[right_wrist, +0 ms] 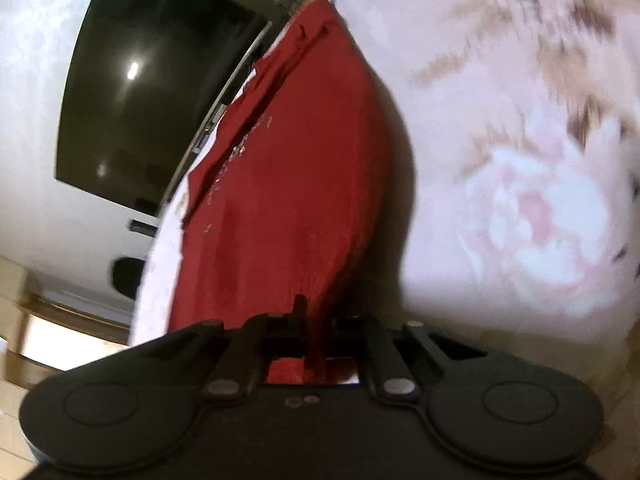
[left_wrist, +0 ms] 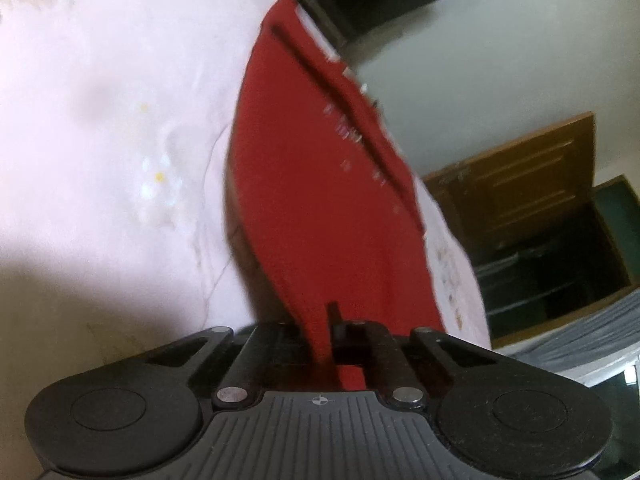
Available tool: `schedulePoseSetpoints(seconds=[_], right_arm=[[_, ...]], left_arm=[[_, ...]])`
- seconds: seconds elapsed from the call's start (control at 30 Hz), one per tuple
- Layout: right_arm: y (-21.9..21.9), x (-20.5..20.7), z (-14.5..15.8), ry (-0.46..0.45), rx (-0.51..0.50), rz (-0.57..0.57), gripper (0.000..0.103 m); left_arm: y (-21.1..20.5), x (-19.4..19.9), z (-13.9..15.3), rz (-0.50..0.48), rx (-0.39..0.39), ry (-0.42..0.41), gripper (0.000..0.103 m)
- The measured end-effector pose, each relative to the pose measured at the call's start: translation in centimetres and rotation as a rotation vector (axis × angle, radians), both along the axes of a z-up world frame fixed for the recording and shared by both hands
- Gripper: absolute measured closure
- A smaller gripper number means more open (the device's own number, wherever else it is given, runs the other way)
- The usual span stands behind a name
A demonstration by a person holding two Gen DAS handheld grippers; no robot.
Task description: Fold small clothes
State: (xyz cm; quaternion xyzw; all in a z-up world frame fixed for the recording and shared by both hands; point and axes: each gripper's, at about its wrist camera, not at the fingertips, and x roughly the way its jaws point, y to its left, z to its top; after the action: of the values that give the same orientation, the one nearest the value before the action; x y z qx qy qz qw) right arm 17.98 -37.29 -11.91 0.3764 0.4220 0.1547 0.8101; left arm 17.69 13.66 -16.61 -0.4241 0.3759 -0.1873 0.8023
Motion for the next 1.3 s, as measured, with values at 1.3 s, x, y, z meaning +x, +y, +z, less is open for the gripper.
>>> schedulePoseSetpoints(seconds=[1.3], right_arm=[[1.0, 0.4, 12.7, -0.441, -0.284, 0.013, 0.098]], left_arm=[[1.6, 1.5, 12.7, 0.066, 0.13, -0.379, 0.1]])
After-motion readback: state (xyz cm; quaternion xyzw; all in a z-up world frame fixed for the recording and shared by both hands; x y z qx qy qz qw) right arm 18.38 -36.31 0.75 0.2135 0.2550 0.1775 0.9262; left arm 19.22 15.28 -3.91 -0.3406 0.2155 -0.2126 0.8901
